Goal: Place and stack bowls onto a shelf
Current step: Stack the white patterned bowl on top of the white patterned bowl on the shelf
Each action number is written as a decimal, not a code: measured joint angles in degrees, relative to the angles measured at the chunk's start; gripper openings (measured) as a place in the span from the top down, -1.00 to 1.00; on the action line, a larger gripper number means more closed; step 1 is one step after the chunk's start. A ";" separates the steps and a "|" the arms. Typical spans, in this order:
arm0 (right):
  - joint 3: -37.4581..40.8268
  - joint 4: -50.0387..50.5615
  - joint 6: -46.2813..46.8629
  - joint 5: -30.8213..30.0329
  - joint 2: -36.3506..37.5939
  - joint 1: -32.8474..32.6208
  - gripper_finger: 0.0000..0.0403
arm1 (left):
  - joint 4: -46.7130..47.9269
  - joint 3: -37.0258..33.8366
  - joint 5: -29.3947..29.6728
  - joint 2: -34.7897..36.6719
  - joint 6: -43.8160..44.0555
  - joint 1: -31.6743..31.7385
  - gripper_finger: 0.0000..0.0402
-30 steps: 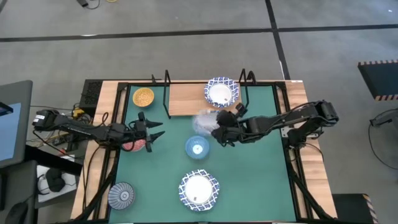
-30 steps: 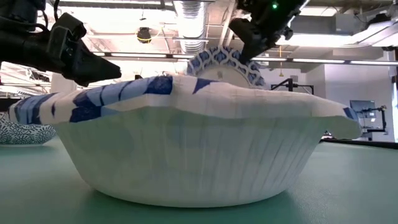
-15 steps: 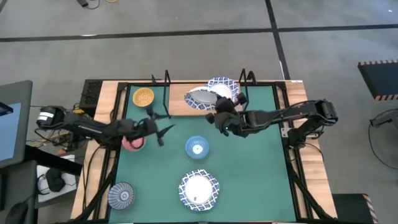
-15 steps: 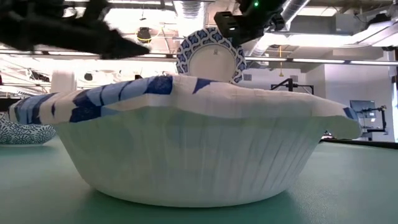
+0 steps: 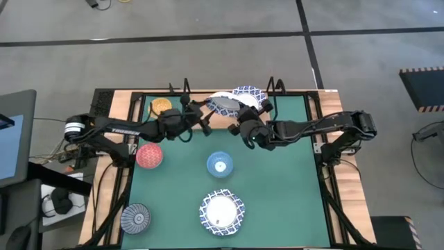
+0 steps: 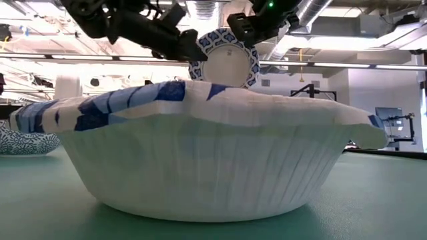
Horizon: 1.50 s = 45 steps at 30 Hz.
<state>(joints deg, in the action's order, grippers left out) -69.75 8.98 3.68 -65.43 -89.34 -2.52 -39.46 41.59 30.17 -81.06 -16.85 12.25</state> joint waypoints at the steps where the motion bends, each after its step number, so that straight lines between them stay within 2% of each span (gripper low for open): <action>1: -0.20 -0.06 -0.76 -0.03 0.00 -0.01 0.81 | -0.12 0.78 0.68 -0.80 -0.17 0.09 0.09; 8: -3.41 -0.02 -9.35 -2.18 0.00 1.01 0.81 | 0.67 1.67 5.47 -1.52 -2.58 -0.26 0.38; 10: -4.81 1.41 -13.05 -3.63 0.00 3.40 0.81 | 4.40 1.67 6.50 0.27 -4.36 -0.72 0.44; 12: -6.56 5.64 -13.93 -2.36 0.01 6.98 0.81 | 9.50 1.61 7.26 3.35 -5.68 -1.07 0.47; 14: -8.83 11.49 -12.02 2.69 0.00 11.12 0.82 | 14.58 1.60 7.14 7.64 -5.49 -1.09 0.47; 17: -12.80 20.87 -7.31 16.25 0.00 18.49 0.84 | 20.28 1.65 4.69 14.20 -3.13 -0.64 0.48; 21: -16.16 29.52 -5.31 34.79 0.00 28.02 0.85 | 27.28 1.65 -3.78 21.07 -0.21 0.37 0.48; 24: -17.97 34.82 -5.23 43.40 0.01 34.08 0.85 | 30.18 1.65 -7.66 23.58 0.91 1.13 0.48; 28: -17.73 37.52 -9.25 54.68 0.04 40.30 0.85 | 31.28 1.63 -8.84 23.85 0.99 1.82 0.48; 32: -16.48 37.77 -12.77 59.35 0.04 42.88 0.82 | 31.18 1.63 -8.91 22.58 0.75 2.50 0.48; 45: -12.27 35.15 -14.68 61.43 0.00 40.65 0.74 | 30.49 1.63 -8.87 21.79 2.13 3.50 0.48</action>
<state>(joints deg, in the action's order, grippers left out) -82.02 44.13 -11.00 -4.00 -89.34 38.12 -8.97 43.22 21.30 -59.27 -14.72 15.75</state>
